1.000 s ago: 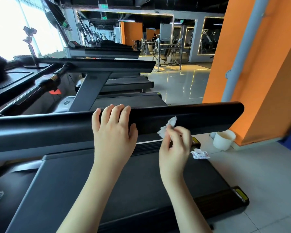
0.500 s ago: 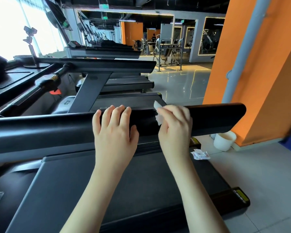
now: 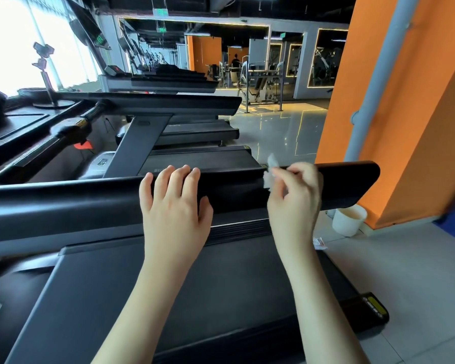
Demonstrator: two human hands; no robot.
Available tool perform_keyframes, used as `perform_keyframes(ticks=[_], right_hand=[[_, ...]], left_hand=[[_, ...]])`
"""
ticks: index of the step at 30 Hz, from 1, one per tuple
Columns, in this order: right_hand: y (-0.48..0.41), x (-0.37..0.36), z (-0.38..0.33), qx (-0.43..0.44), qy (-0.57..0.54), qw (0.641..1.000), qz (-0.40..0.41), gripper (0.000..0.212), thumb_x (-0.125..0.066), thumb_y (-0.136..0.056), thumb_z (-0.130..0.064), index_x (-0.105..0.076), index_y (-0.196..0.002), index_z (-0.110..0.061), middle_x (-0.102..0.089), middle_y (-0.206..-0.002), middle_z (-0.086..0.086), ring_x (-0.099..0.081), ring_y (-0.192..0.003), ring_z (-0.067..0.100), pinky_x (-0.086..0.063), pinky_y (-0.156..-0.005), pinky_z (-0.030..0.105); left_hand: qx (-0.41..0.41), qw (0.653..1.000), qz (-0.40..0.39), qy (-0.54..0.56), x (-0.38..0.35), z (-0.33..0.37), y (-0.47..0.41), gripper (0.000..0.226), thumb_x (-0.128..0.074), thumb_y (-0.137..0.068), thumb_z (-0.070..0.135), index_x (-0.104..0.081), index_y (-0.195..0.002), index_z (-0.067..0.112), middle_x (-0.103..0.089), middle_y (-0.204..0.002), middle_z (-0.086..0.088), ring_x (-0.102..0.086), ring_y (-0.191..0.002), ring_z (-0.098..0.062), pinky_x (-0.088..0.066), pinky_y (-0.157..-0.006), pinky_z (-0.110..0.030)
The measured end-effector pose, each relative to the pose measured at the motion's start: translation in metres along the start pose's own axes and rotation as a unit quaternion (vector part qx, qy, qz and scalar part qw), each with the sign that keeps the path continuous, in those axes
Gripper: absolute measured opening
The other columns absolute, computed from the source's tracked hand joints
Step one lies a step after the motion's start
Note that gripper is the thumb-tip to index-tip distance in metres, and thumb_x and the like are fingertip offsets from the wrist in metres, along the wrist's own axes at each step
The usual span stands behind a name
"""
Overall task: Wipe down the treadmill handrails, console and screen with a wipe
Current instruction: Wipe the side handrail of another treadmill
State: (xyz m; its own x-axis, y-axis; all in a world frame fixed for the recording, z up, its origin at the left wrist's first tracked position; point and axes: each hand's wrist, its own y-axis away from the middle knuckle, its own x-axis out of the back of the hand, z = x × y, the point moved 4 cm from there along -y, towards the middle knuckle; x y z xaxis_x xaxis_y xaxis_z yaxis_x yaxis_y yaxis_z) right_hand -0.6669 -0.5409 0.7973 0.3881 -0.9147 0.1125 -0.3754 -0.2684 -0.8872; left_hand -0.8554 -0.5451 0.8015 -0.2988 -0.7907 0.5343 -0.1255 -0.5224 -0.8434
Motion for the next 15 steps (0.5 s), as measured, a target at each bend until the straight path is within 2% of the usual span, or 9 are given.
perform_keyframes(ticks=[4,9,13,15], right_hand=[[0.020,0.007,0.006,-0.040,0.025,0.998,0.047,0.021,-0.059,-0.078,0.008,-0.074,-0.085,-0.006,-0.059,-0.077,0.009,-0.045,-0.073,0.026,-0.031,-0.065,0.020],[0.034,0.003,0.003,-0.017,-0.037,0.999,0.006,0.016,-0.065,-0.075,0.011,-0.071,-0.077,-0.004,-0.060,-0.073,0.005,-0.051,-0.066,0.025,-0.033,-0.064,0.016],[0.026,0.010,0.024,-0.069,-0.031,0.996,0.046,0.016,-0.060,-0.080,0.008,-0.071,-0.086,-0.001,-0.060,-0.083,0.011,-0.058,-0.072,0.031,-0.045,-0.067,0.030],[0.037,0.008,0.023,-0.083,-0.027,0.995,0.057,0.022,-0.058,-0.081,0.010,-0.071,-0.096,0.001,-0.059,-0.092,0.014,-0.059,-0.079,0.033,-0.047,-0.071,0.031]], left_hand=[[0.011,1.000,-0.001,-0.003,0.001,0.002,-0.001,0.041,-0.051,-0.083,0.026,-0.064,-0.115,0.003,-0.065,-0.116,-0.012,-0.056,-0.114,-0.037,-0.027,-0.106,-0.052],[-0.033,0.999,-0.019,0.039,-0.004,0.015,-0.006,0.045,-0.048,-0.083,0.027,-0.062,-0.121,0.007,-0.063,-0.122,-0.007,-0.055,-0.118,-0.033,-0.026,-0.108,-0.051],[-0.038,0.998,-0.022,0.037,-0.009,0.023,-0.006,0.043,-0.050,-0.083,0.025,-0.063,-0.119,0.006,-0.063,-0.122,-0.009,-0.056,-0.116,-0.034,-0.029,-0.105,-0.049],[-0.033,0.999,-0.017,0.035,-0.009,0.024,-0.005,0.042,-0.051,-0.082,0.025,-0.064,-0.118,0.005,-0.064,-0.121,-0.010,-0.057,-0.115,-0.034,-0.029,-0.104,-0.048]])
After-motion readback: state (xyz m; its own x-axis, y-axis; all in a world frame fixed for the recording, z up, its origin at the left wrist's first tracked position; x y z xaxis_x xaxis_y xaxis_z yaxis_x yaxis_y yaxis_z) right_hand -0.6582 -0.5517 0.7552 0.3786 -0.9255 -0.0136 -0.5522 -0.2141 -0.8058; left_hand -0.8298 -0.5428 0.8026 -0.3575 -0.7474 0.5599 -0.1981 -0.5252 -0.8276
